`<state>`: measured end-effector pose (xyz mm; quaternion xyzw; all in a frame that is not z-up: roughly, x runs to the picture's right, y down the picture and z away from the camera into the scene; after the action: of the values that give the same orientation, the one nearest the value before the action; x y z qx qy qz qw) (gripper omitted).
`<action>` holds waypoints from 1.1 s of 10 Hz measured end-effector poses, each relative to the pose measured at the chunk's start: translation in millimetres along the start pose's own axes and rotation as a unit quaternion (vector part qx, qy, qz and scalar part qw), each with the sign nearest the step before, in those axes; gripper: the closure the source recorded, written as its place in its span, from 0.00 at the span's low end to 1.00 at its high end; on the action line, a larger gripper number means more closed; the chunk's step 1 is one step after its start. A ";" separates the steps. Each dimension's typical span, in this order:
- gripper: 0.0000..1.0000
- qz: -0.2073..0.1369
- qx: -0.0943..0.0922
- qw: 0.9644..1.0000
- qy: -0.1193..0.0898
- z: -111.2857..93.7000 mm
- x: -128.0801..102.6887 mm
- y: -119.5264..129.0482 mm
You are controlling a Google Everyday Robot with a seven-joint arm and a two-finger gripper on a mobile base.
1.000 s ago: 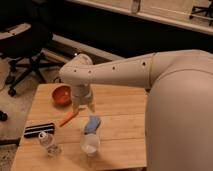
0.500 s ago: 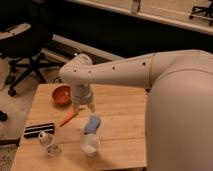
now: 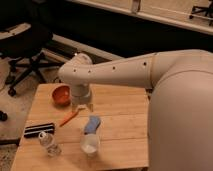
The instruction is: Knock the bottle over
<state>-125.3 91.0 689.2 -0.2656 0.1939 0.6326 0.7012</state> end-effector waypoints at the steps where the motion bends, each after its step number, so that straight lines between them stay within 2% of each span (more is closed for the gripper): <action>1: 0.35 -0.019 -0.009 1.000 -0.016 -9.0 1.5 12.8; 4: 0.35 -0.075 -0.048 0.995 -0.053 -32.6 16.3 49.7; 6: 0.35 -0.105 -0.080 0.990 -0.059 -39.4 29.9 72.1; 7: 0.35 -0.124 -0.093 0.986 -0.064 -43.3 38.0 84.5; 8: 0.35 -0.146 -0.100 0.982 -0.069 -45.9 47.2 97.2; 10: 0.35 -0.177 -0.106 0.976 -0.071 -47.3 60.2 115.2; 11: 0.35 -0.199 -0.111 0.971 -0.068 -47.4 70.6 129.1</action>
<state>-241.3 124.6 592.7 -0.3314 0.0178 0.5144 0.7907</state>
